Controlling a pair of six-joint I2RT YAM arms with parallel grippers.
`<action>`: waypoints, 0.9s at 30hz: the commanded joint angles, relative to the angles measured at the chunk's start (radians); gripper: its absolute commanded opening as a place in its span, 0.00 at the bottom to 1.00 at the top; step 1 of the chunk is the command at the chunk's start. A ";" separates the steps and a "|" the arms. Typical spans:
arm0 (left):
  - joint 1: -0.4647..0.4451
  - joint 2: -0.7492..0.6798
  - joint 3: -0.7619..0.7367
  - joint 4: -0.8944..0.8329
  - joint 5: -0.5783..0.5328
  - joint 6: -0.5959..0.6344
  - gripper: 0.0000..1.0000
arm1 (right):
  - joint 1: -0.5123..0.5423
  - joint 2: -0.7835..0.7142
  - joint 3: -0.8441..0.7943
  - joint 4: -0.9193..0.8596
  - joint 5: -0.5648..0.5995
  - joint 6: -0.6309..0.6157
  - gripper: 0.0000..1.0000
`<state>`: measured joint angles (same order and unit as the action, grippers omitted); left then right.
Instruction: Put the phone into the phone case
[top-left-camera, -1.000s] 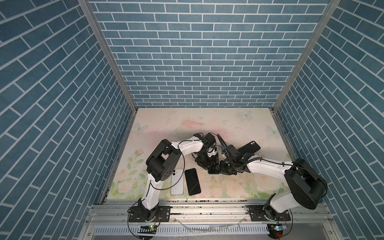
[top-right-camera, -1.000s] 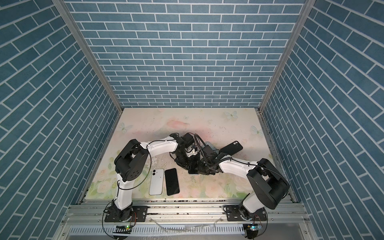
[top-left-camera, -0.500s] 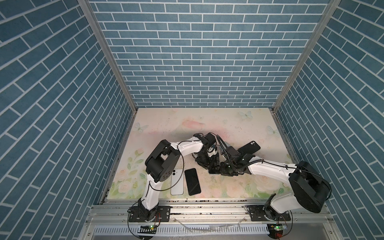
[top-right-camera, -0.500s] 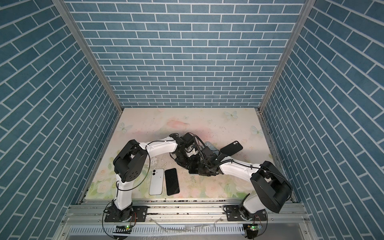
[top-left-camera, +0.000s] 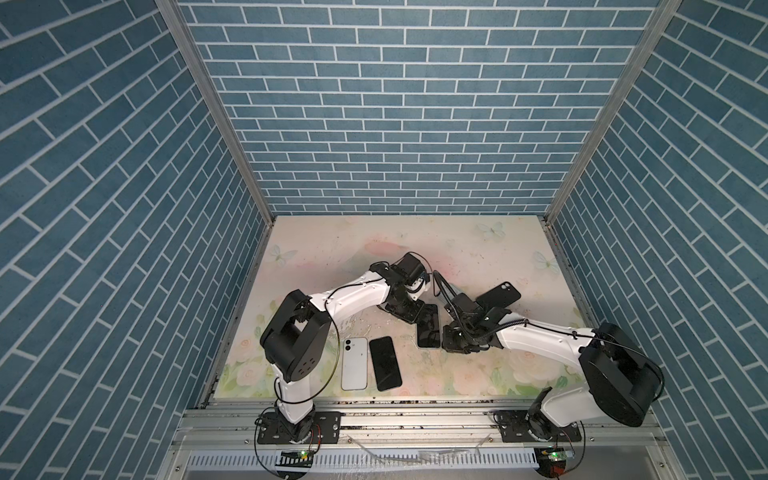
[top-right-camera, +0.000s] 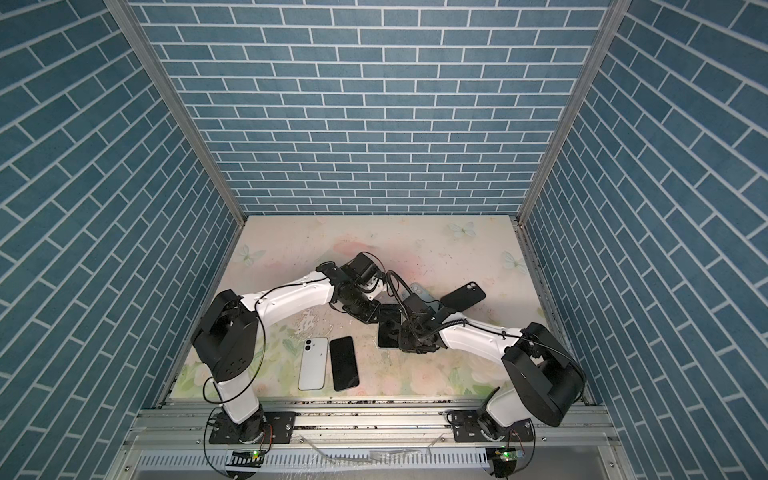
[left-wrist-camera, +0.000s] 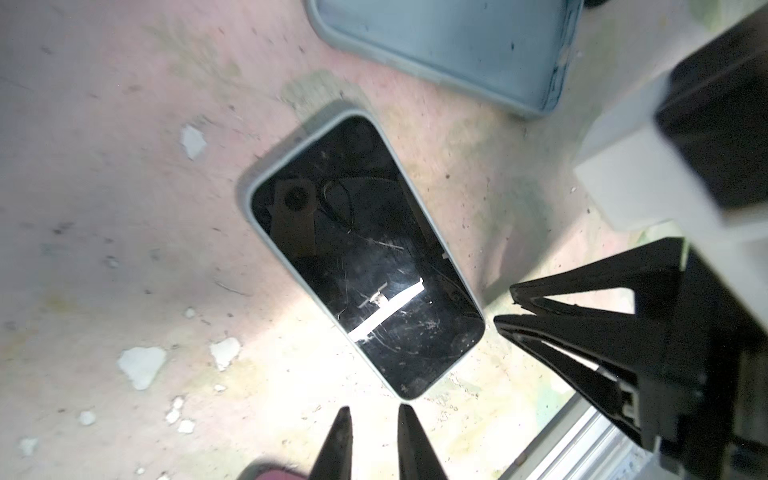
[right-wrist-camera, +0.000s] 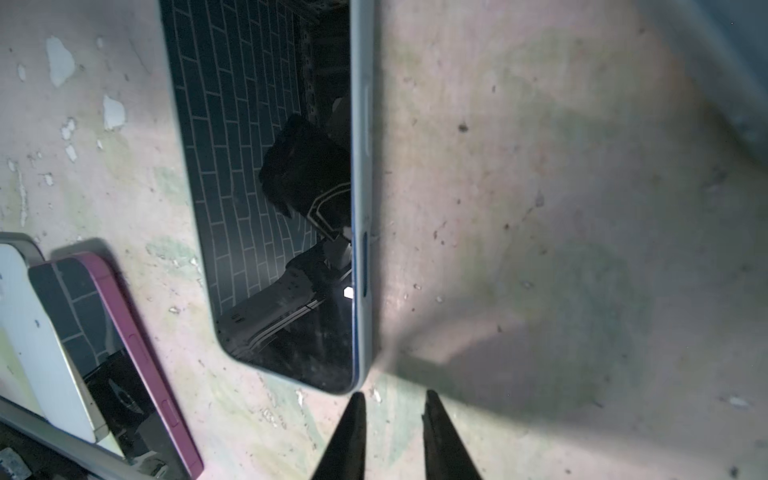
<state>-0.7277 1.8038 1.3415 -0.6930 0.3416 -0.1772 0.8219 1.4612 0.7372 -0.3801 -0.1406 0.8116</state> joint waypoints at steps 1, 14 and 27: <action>0.028 -0.024 -0.021 0.030 -0.027 -0.014 0.23 | 0.004 0.031 0.042 0.013 -0.017 0.007 0.28; 0.034 -0.011 -0.010 0.021 -0.013 -0.018 0.23 | 0.014 0.132 0.110 -0.103 0.019 -0.027 0.17; 0.036 -0.001 -0.009 0.016 -0.014 -0.016 0.23 | 0.079 0.270 0.214 -0.323 0.156 -0.101 0.16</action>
<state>-0.6914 1.7870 1.3399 -0.6746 0.3328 -0.1947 0.8764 1.6619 0.9623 -0.5644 -0.0647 0.7532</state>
